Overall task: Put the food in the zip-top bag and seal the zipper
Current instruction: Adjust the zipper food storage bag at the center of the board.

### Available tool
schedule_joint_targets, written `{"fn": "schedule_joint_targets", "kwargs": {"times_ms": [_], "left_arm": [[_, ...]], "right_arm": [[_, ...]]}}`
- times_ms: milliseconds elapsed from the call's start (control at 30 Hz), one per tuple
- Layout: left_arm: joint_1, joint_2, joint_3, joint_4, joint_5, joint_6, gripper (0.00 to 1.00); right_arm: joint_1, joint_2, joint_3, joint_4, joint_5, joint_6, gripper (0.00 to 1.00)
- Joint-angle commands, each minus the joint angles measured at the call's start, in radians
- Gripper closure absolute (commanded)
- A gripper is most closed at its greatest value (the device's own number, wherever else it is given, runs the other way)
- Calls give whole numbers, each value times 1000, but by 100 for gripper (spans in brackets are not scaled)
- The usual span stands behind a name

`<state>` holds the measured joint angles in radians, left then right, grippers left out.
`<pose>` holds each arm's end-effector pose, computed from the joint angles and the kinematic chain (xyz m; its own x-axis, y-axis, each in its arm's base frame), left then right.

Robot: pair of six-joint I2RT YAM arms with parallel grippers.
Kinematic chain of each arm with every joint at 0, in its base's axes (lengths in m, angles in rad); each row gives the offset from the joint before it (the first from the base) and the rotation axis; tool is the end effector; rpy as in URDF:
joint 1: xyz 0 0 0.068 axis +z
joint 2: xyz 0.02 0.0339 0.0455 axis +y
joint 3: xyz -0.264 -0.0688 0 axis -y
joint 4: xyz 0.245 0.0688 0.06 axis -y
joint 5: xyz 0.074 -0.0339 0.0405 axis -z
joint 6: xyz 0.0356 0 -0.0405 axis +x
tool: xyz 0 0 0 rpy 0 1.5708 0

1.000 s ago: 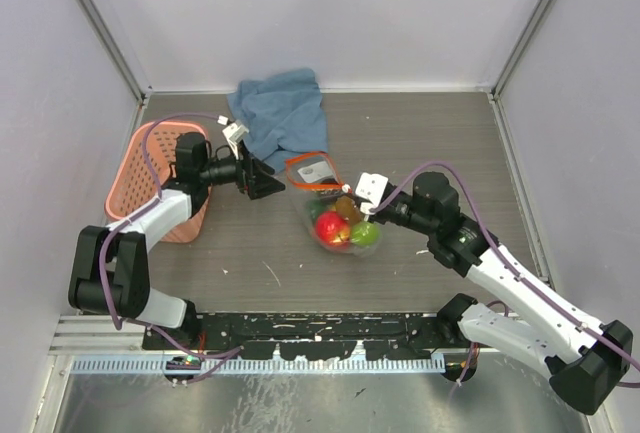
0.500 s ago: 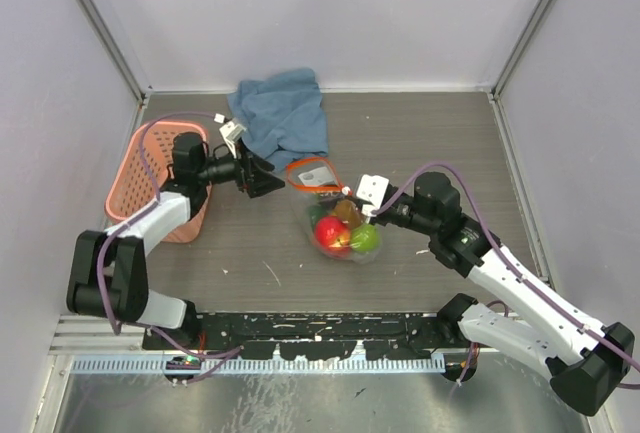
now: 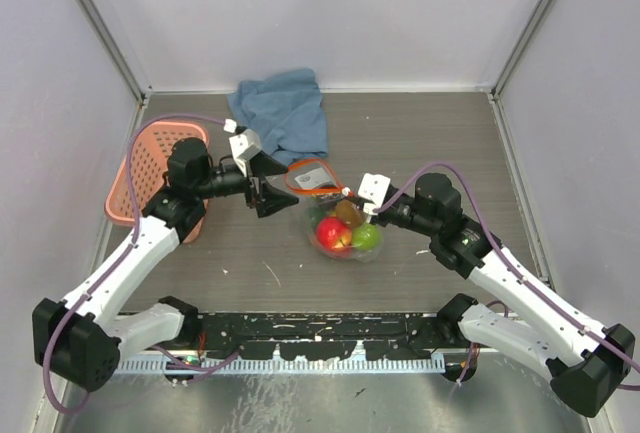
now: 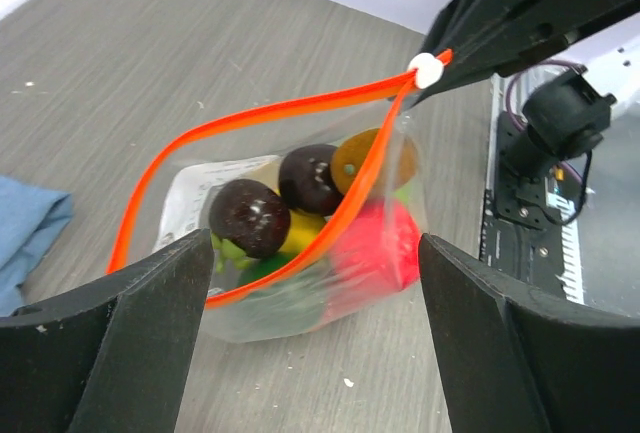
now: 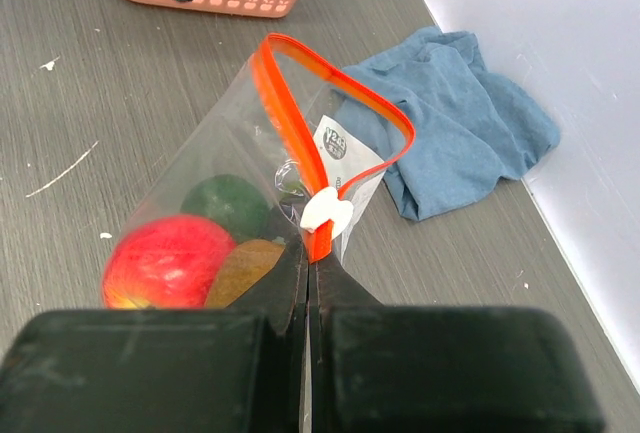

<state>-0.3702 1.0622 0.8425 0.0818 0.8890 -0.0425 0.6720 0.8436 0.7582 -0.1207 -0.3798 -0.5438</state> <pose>0.2129 -0.1123 0.3360 -0.1682 0.0366 -0.9851 0.9387 0.3111 -0.1487 0.1471 0.1339 0.3277 0.3090 -0.3682 -0.8769 -0.8207 0.3627 -0.4415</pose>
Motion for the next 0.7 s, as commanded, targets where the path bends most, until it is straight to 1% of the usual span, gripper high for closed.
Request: {"fn": "schedule_joint_targets", "kwargs": {"times_ms": [0, 133, 400, 467, 667], "left_arm": [[-72, 33, 97, -137, -7, 89, 17], [-126, 86, 146, -167, -13, 123, 19], [-167, 217, 268, -248, 9, 179, 24], [-176, 249, 285, -259, 35, 181, 27], [-217, 279, 324, -294, 54, 206, 41]], "right_arm": [[-2, -31, 12, 101, -5, 19, 99], [-2, -23, 10, 106, -15, 20, 99], [-2, -9, 10, 99, -26, 20, 99], [-3, -7, 9, 99, -26, 21, 99], [-2, 14, 14, 99, -24, 30, 99]]}}
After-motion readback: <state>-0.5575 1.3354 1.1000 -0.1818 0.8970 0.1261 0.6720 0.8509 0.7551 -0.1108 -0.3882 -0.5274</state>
